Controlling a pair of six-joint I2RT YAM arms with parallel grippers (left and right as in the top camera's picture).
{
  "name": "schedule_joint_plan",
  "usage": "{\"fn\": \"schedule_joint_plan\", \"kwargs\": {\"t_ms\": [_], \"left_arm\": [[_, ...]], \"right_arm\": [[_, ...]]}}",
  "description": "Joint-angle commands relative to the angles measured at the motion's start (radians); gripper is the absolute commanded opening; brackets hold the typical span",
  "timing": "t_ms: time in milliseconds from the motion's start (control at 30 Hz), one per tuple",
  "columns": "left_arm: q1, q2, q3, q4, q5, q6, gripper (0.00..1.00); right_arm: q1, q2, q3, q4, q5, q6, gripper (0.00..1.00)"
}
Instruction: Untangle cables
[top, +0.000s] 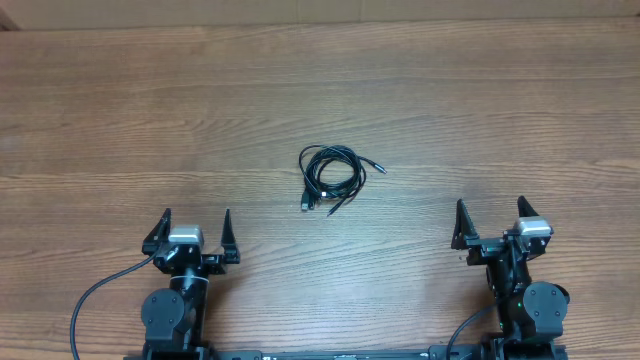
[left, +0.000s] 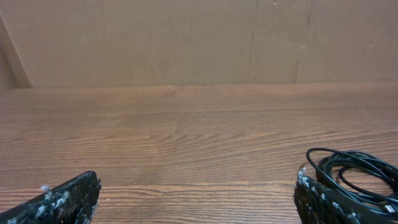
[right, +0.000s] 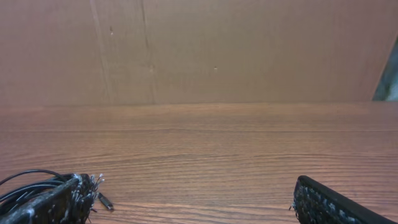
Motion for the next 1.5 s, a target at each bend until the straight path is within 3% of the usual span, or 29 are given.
{"fn": "schedule_joint_plan", "kwargs": {"t_ms": [0,867,1067,1467], "left_arm": [[0.006,-0.008,-0.005,0.002,0.014,0.008,1.0],[0.006,-0.008,-0.005,0.005,0.011,0.008,1.0],[0.006,-0.008,-0.003,0.003,-0.007,-0.002,0.99],[0.006,0.005,0.16,-0.226,-0.043,-0.057,1.0]], "right_arm": [[-0.003,-0.01,-0.01,0.007,-0.001,0.003,1.0],[-0.003,-0.01,-0.01,0.008,-0.002,0.003,1.0],[-0.003,-0.01,-0.01,0.008,0.003,0.069,1.0],[-0.003,0.04,0.154,-0.183,0.071,0.135,1.0]]}}
